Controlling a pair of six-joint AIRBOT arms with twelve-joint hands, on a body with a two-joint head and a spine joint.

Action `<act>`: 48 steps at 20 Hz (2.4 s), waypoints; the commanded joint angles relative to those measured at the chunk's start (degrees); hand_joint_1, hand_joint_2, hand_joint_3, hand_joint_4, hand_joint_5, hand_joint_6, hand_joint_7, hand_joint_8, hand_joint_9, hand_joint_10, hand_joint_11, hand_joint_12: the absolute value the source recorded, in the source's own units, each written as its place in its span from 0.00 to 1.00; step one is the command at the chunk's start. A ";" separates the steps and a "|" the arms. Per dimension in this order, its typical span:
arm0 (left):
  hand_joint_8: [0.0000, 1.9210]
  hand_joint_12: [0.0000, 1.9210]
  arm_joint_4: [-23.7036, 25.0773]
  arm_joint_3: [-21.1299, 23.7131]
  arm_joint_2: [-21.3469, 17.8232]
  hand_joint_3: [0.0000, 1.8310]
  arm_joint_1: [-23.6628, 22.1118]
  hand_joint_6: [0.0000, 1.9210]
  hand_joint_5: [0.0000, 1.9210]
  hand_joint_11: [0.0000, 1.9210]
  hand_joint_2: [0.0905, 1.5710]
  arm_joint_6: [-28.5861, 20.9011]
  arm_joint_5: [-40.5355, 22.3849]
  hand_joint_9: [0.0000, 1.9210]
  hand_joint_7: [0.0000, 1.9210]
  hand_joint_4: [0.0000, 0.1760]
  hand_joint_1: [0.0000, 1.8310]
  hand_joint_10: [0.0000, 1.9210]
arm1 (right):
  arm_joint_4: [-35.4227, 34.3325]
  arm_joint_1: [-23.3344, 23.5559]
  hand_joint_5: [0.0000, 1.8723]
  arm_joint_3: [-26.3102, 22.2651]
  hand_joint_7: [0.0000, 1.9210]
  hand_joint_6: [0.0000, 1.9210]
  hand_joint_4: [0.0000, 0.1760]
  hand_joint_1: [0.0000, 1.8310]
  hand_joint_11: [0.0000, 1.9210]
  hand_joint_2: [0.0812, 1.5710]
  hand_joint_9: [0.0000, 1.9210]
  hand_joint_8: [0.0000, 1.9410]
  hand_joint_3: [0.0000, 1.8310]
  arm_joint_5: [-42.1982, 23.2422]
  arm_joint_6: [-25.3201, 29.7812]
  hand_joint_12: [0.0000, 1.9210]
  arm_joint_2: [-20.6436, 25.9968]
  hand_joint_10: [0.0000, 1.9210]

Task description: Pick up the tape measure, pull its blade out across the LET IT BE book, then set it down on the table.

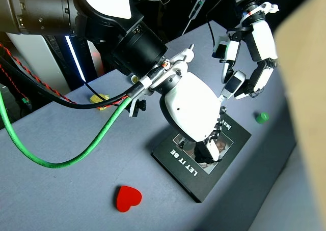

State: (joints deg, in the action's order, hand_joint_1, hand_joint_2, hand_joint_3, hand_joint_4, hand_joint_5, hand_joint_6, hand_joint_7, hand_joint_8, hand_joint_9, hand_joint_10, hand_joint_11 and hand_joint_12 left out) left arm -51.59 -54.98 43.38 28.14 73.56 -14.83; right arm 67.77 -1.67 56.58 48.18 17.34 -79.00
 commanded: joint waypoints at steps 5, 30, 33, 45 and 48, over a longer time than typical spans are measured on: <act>0.50 0.62 0.49 -0.28 -0.06 0.00 -0.79 0.45 0.47 0.48 0.69 -0.42 -5.20 0.48 0.52 0.00 0.75 0.68 | 3.96 0.56 0.49 0.20 0.49 0.59 0.17 0.65 0.31 0.71 0.56 0.51 0.00 -0.99 0.28 0.64 0.52 0.07; 0.52 0.62 0.15 -0.44 0.00 0.00 -0.83 0.44 0.48 0.48 0.69 -0.42 -5.81 0.48 0.52 0.00 0.75 0.67 | 5.02 0.00 0.46 0.18 0.51 0.61 0.14 0.65 0.30 0.72 0.55 0.51 0.00 -3.45 -2.94 0.66 7.96 0.09; 0.52 0.62 0.15 -0.48 0.00 0.00 -0.86 0.44 0.47 0.48 0.69 -0.42 -5.95 0.48 0.52 0.00 0.75 0.67 | 5.02 0.15 0.46 0.19 0.51 0.61 0.14 0.65 0.30 0.72 0.55 0.51 0.00 -3.81 -3.54 0.66 9.15 0.09; 0.52 0.62 0.21 -0.48 0.02 0.00 -0.99 0.45 0.47 0.48 0.69 -0.42 -5.94 0.48 0.52 0.00 0.75 0.67 | 4.97 0.35 0.46 1.42 0.51 0.61 0.14 0.65 0.30 0.72 0.55 0.51 0.00 -5.49 -4.63 0.66 11.73 0.09; 0.51 0.62 0.23 -0.52 0.08 0.00 -1.03 0.45 0.48 0.49 0.69 -0.42 -5.93 0.48 0.52 0.00 0.75 0.67 | 4.95 0.14 0.46 1.81 0.51 0.61 0.13 0.65 0.30 0.72 0.55 0.52 0.00 -6.16 -5.16 0.66 12.31 0.09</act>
State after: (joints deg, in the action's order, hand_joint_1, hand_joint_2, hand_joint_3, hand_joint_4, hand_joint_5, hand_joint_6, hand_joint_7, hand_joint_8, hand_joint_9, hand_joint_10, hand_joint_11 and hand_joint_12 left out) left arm -52.36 -54.98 43.77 27.90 72.97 -15.62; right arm 68.34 -2.07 57.87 40.99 13.28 -67.48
